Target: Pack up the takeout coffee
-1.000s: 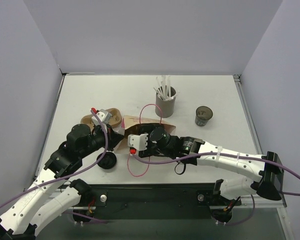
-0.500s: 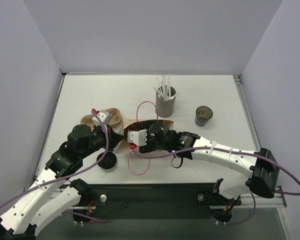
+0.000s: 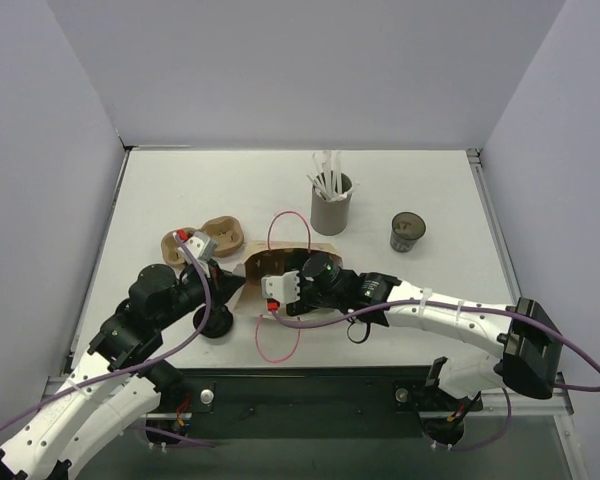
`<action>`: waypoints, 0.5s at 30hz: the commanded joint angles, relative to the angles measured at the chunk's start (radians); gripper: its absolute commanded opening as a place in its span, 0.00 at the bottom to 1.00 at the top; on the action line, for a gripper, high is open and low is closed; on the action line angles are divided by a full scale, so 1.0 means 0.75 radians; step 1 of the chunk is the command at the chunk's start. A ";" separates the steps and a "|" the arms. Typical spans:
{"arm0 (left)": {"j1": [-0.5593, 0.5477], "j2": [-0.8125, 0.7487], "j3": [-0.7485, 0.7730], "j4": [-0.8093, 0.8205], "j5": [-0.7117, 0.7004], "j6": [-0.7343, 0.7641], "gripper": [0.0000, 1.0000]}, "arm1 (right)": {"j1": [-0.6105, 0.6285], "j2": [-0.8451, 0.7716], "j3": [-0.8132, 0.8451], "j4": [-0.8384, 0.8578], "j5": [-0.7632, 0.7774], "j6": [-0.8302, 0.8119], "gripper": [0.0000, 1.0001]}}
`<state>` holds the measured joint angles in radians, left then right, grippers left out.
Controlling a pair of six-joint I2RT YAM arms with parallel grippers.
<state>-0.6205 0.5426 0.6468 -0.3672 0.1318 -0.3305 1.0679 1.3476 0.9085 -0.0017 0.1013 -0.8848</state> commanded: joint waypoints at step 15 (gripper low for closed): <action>-0.038 0.031 -0.022 0.074 0.102 0.028 0.00 | 0.028 -0.091 -0.021 0.056 0.061 0.040 0.45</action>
<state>-0.6357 0.5640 0.6125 -0.3359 0.1879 -0.3286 1.0889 1.3273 0.8635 0.0418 0.1432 -0.9066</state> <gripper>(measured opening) 0.022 0.688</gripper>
